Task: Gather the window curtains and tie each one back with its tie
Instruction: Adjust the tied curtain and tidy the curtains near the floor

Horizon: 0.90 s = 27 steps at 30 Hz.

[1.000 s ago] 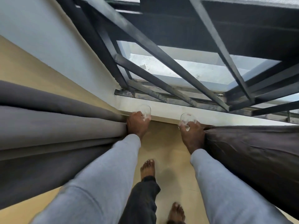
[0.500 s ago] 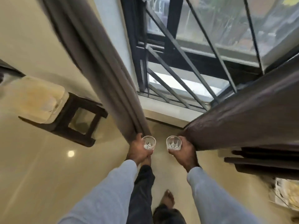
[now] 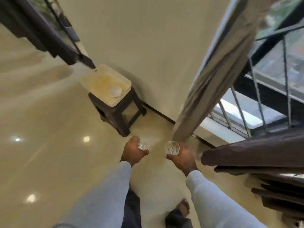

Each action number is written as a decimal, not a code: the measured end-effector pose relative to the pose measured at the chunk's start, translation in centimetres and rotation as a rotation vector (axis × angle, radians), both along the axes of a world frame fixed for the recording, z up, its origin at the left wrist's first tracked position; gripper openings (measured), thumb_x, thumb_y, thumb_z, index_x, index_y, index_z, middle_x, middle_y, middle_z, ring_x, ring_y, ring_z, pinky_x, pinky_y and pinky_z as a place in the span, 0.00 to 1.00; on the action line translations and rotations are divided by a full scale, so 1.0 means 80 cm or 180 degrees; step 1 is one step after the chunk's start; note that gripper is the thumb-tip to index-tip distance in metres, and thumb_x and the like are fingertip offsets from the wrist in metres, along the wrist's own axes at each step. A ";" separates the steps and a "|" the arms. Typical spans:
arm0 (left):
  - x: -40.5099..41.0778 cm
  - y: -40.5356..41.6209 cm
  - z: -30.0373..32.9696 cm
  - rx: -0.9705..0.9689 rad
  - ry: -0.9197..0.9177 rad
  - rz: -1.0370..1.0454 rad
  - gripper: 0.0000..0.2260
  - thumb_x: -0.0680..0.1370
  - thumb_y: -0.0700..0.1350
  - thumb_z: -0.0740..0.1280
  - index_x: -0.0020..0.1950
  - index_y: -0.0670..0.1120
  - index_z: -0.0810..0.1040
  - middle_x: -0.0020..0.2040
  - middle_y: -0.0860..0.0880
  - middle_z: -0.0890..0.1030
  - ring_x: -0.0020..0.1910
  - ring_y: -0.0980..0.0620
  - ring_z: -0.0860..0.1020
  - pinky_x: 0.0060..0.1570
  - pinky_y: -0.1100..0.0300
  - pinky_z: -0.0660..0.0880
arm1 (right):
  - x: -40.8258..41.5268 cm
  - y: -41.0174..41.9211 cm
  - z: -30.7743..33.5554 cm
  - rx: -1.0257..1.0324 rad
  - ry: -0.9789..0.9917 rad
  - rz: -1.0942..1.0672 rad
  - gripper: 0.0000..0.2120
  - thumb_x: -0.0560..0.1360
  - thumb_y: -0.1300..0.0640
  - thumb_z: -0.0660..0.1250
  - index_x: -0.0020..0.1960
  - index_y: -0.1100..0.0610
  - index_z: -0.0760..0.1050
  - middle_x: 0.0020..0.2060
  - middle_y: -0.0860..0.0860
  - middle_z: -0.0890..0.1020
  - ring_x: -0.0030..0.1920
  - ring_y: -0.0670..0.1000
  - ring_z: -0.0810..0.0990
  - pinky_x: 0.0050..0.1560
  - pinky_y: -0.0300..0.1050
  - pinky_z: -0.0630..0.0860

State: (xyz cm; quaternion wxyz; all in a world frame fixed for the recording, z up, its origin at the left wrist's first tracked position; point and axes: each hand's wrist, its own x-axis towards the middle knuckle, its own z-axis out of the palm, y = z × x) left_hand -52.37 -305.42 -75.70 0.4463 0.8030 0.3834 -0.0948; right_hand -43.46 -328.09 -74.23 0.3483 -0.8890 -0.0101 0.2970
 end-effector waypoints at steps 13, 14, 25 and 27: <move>-0.076 0.350 0.005 0.0344 0.0176 0.0506 0.37 0.64 0.50 0.88 0.69 0.46 0.78 0.64 0.44 0.82 0.62 0.39 0.81 0.62 0.51 0.78 | -0.002 0.361 0.001 0.0171 0.0106 0.0549 0.32 0.65 0.47 0.85 0.64 0.45 0.74 0.55 0.46 0.81 0.54 0.52 0.81 0.53 0.46 0.81; -0.072 0.367 0.007 0.0357 0.0192 0.0548 0.36 0.64 0.49 0.88 0.68 0.46 0.78 0.63 0.44 0.83 0.61 0.39 0.81 0.62 0.52 0.78 | 0.005 0.381 -0.001 0.0172 0.0078 0.0603 0.32 0.65 0.46 0.85 0.63 0.45 0.74 0.55 0.46 0.81 0.55 0.53 0.81 0.55 0.48 0.82; 0.060 0.557 0.000 0.0486 0.0197 0.0751 0.34 0.65 0.48 0.86 0.67 0.49 0.76 0.60 0.49 0.81 0.59 0.46 0.79 0.58 0.56 0.75 | 0.137 0.614 -0.049 0.0697 0.0170 0.0742 0.38 0.70 0.47 0.82 0.75 0.48 0.67 0.67 0.49 0.74 0.67 0.56 0.77 0.65 0.49 0.77; 0.085 0.586 -0.005 0.0610 0.0245 0.0715 0.34 0.65 0.50 0.85 0.67 0.50 0.76 0.60 0.50 0.80 0.63 0.46 0.76 0.62 0.52 0.76 | 0.161 0.645 -0.049 0.0771 0.0085 0.0564 0.37 0.70 0.50 0.82 0.73 0.50 0.68 0.63 0.47 0.72 0.62 0.55 0.78 0.59 0.46 0.77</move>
